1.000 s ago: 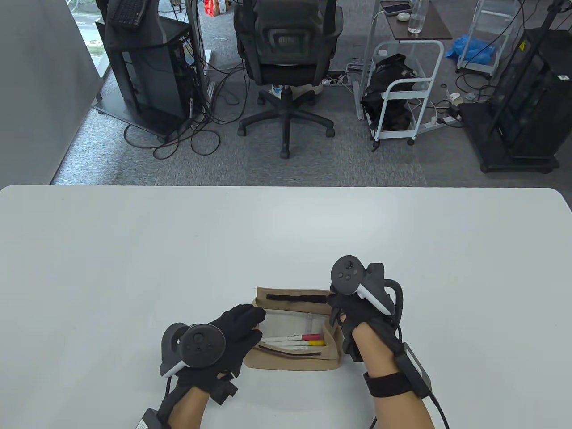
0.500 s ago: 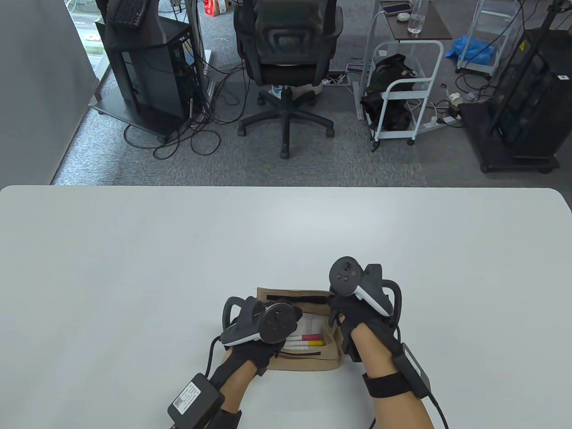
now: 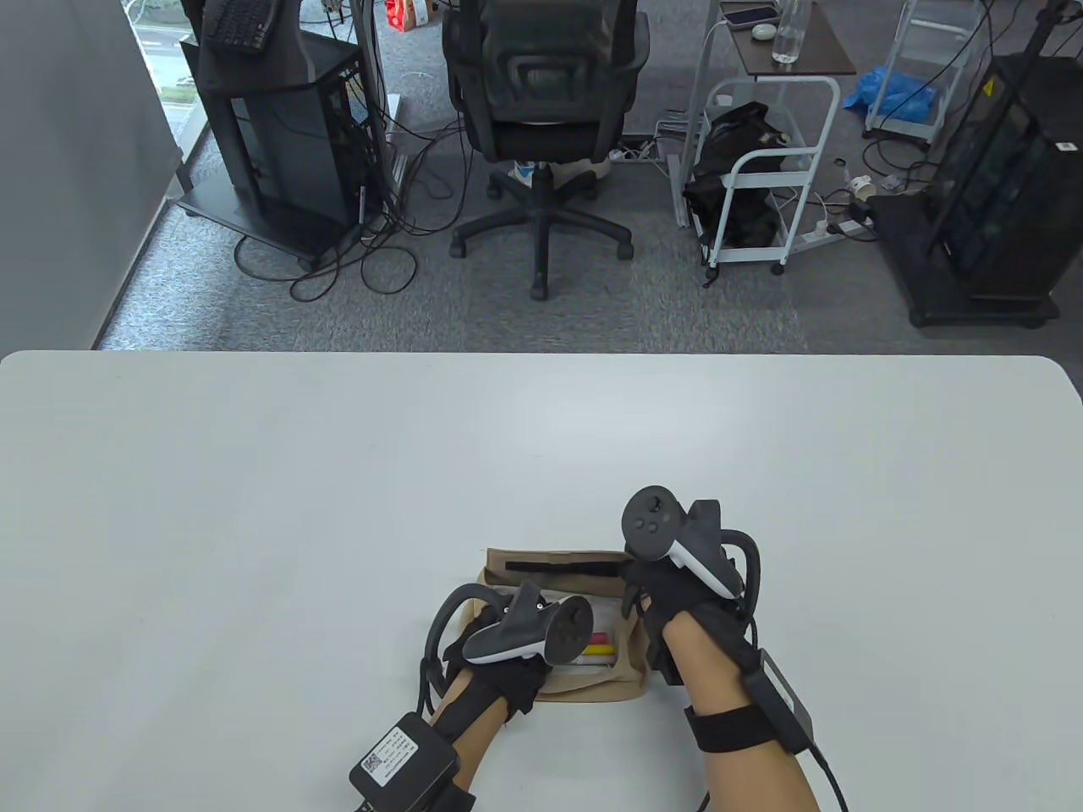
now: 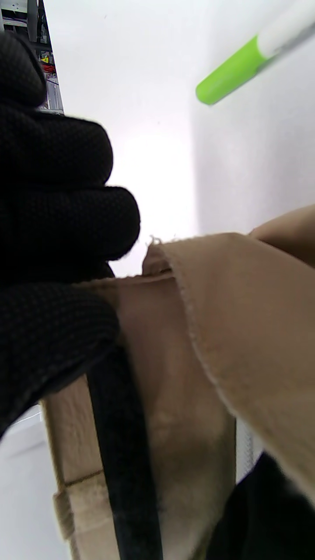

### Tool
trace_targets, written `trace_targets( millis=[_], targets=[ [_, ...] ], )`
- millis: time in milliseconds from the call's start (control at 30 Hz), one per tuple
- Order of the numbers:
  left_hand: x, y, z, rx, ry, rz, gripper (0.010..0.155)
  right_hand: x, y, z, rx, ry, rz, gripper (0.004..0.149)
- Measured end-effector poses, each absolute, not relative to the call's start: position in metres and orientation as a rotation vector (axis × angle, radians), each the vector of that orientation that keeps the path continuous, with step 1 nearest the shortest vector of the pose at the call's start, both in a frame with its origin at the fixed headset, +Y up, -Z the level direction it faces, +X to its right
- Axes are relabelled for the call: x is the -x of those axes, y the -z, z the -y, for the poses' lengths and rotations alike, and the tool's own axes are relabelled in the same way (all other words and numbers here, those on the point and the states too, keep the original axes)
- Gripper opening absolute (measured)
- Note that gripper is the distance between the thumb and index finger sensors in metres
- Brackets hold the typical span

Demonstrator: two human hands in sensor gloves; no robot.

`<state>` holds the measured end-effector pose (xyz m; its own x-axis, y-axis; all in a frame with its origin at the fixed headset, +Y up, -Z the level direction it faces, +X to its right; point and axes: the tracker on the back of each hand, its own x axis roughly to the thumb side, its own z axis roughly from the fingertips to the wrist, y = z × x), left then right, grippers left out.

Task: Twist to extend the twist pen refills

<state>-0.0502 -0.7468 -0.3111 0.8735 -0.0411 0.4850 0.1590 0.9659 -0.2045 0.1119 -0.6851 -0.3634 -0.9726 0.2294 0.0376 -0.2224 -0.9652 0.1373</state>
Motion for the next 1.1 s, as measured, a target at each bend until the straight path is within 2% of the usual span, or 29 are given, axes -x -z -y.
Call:
trace_targets(
  millis=[500, 1100],
  targets=[
    [0.047, 0.312, 0.754, 0.171, 0.187, 0.45, 0.047, -0.11, 0.363, 0.686, -0.083, -2.916, -0.199, 0.045],
    [0.059, 0.317, 0.759, 0.281, 0.081, 0.426, 0.049, -0.109, 0.363, 0.687, -0.089, -2.922, -0.198, 0.045]
  ],
)
